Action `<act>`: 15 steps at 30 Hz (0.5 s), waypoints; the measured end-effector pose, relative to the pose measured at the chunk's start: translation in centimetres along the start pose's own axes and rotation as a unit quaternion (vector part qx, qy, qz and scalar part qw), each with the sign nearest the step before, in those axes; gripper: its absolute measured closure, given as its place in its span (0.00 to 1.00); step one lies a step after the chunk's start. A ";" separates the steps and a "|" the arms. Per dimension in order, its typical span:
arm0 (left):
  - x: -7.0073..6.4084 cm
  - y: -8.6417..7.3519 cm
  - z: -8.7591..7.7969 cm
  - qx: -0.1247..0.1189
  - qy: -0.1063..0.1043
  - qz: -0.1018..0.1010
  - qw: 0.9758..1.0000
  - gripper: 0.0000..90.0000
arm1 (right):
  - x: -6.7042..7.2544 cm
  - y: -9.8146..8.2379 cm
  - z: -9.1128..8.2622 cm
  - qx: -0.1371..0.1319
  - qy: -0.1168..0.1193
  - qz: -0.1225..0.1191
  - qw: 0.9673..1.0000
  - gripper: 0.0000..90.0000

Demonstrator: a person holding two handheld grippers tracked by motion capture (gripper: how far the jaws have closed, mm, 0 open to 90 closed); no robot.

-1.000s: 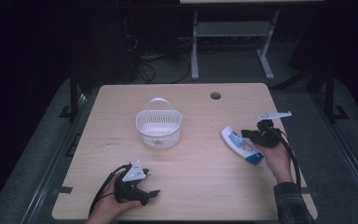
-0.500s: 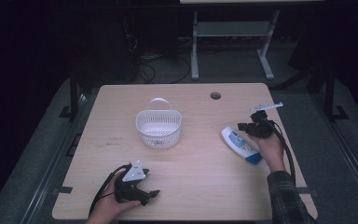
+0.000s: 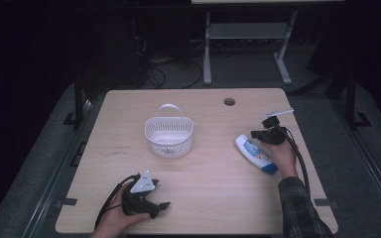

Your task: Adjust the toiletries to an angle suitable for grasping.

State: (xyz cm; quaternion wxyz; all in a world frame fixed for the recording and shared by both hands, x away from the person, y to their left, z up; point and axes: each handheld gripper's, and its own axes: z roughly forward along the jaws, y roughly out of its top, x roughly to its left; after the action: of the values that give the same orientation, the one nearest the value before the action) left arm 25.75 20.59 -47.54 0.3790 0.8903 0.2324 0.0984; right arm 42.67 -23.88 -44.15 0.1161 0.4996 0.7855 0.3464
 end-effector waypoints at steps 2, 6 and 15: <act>0.0 0.0 0.0 0.000 0.000 0.000 1.000 0.15 | 0.2 0.2 0.4 0.005 -0.005 -0.005 1.000 1.00; 0.0 0.0 0.0 0.000 0.000 0.000 1.000 0.15 | 0.5 0.6 1.1 0.020 -0.017 -0.018 0.999 1.00; 0.0 0.0 0.0 0.000 -0.001 0.001 1.000 0.15 | 0.5 0.5 1.7 0.031 -0.017 -0.011 0.999 1.00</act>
State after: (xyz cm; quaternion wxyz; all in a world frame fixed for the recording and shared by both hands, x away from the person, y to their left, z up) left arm 25.76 20.57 -47.53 0.3787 0.8909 0.2309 0.0976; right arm 43.71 -22.61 -45.03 0.1172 0.5003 0.7991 0.3120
